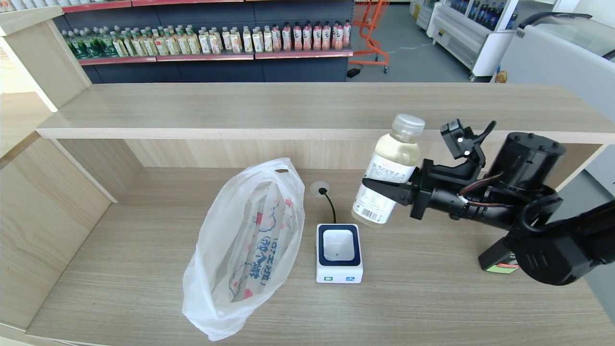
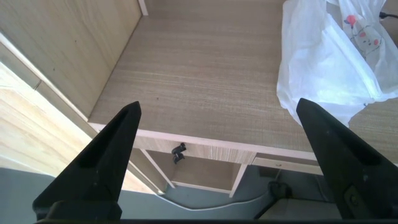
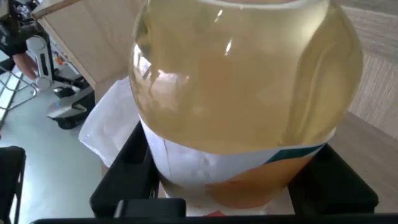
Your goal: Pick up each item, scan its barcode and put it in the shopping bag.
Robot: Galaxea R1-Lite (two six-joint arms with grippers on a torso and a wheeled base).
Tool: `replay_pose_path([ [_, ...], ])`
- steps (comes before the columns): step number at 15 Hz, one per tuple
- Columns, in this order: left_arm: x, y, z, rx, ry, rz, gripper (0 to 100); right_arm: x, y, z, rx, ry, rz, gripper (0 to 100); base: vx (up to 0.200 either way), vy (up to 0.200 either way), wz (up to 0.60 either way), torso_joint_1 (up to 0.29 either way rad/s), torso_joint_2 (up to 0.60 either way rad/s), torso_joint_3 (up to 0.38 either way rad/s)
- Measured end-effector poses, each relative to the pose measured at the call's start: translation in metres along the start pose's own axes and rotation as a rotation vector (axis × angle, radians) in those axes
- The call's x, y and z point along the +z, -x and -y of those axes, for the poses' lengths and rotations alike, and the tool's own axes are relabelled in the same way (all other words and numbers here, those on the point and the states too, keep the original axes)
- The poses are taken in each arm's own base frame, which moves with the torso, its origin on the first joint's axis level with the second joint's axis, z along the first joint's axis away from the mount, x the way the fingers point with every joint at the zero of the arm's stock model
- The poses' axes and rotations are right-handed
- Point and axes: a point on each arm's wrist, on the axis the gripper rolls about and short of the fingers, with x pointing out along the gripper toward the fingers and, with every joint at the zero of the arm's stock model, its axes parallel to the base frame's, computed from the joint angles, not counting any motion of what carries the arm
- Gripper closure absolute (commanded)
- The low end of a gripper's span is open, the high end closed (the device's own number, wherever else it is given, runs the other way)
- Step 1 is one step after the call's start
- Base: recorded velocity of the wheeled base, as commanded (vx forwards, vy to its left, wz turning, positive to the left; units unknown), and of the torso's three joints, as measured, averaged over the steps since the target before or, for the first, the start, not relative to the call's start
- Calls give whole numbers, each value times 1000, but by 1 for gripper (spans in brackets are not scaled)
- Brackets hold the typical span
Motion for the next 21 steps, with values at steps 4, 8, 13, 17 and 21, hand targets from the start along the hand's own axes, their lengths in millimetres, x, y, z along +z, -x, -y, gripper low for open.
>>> replay_pose_path([
  [4, 0, 0, 0, -1, 0, 0, 0, 14, 33, -31, -22, -151, -59, 100, 0, 0, 0, 0, 0, 0],
  [8, 0, 0, 0, 0, 0, 0, 0, 29, 47, -45, -51, -184, -55, 100, 0, 0, 0, 0, 0, 0],
  [13, 0, 0, 0, -1, 0, 0, 0, 35, 52, -49, -79, -187, -58, 100, -120, 0, 0, 2, 0, 0],
  [17, 0, 0, 0, -1, 1, 0, 0, 35, 56, -51, -91, -210, -75, 100, 0, 150, 0, -3, -3, 5],
  [21, 0, 0, 0, -1, 5, 0, 0, 35, 56, -50, -179, -306, -73, 100, 0, 200, 0, 16, 10, 2],
])
